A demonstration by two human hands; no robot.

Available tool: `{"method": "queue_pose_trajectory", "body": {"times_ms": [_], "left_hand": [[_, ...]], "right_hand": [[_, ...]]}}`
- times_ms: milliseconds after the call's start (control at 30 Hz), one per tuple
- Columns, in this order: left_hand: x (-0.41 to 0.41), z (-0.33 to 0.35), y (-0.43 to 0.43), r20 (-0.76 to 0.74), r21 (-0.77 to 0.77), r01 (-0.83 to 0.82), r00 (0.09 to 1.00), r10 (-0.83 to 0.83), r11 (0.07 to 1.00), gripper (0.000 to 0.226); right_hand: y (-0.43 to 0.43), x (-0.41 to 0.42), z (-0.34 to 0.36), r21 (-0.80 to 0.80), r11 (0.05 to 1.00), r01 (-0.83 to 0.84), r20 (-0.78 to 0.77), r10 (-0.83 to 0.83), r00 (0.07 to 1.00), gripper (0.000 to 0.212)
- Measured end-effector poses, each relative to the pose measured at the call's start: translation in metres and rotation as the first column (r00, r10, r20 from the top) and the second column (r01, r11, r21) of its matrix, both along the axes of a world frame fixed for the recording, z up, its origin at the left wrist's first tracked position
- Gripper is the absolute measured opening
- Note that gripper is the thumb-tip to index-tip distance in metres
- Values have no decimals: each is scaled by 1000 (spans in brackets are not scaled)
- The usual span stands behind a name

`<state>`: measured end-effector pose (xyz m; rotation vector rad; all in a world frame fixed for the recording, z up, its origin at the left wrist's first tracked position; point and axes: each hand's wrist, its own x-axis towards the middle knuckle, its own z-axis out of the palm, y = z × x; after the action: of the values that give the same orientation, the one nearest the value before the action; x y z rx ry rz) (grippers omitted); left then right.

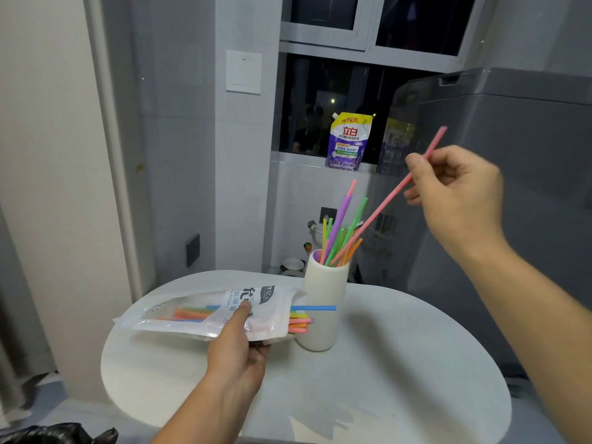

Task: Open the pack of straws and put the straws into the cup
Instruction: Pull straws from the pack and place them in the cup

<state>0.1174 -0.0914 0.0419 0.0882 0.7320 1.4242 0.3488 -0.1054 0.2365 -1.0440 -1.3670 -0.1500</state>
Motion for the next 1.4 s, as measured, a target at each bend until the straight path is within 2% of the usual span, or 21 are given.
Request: {"method": "queue_pose_trajectory", "body": {"times_ms": [200, 333, 367, 433, 500, 533, 600, 700, 867, 1000, 1033, 1100, 1167, 1267, 1333, 1400], "left_hand": [[-1, -1, 1, -3, 5, -1, 1000, 1, 1000, 46], [1, -7, 2, -23, 29, 36, 999, -35, 999, 47], [2, -9, 3, -31, 40, 53, 998, -52, 998, 48], [3, -10, 5, -47, 46, 83, 996, -80, 996, 49], [2, -11, 5, -55, 44, 82, 995, -79, 996, 49], [2, -12, 6, -56, 44, 73, 996, -71, 996, 48], [2, -11, 5, -53, 43, 59, 997, -57, 997, 47], [4, -8, 3, -46, 28, 53, 998, -51, 998, 45], [3, -3, -1, -25, 11, 28, 999, -27, 1000, 46], [1, -9, 1, -32, 41, 83, 996, -82, 996, 51], [1, -9, 1, -23, 50, 89, 996, -88, 995, 52], [2, -11, 2, -29, 69, 66, 998, -64, 995, 51], [2, -11, 3, -17, 85, 45, 999, -43, 995, 50], [0, -8, 6, 6, 89, 43, 999, -44, 995, 50], [-1, -1, 5, 7, 92, 10, 1000, -11, 996, 48], [-3, 6, 5, 12, 100, -28, 1000, 27, 995, 46]], "right_hand": [[18, -14, -20, -225, 974, -15, 79, 34, 996, 15], [30, -22, -32, -391, 911, 129, 266, -22, 964, 21], [33, -23, -33, -419, 892, 173, 286, -52, 957, 27], [39, -24, -32, -442, 872, 210, 277, -90, 957, 52], [43, -26, -28, -414, 898, 149, 278, -31, 960, 81], [45, -27, -26, -385, 916, 116, 311, 11, 950, 86], [51, -31, -21, -384, 916, 113, 421, 65, 905, 79], [68, -35, -14, -523, 828, 204, 540, 136, 830, 68], [81, -40, -28, -725, 652, 223, 513, 295, 806, 67], [83, -39, -58, -676, 622, 396, 703, 381, 601, 66], [83, -38, -60, -660, 630, 410, 722, 380, 578, 66], [80, -36, -59, -658, 669, 347, 692, 354, 629, 65], [73, -35, -50, -600, 771, 213, 602, 259, 756, 61], [52, -33, -39, -301, 935, 185, 472, -22, 881, 40], [32, -38, -47, -173, 968, 182, 332, -117, 936, 26], [7, -49, -67, -238, 962, 135, 190, -90, 978, 32]]}}
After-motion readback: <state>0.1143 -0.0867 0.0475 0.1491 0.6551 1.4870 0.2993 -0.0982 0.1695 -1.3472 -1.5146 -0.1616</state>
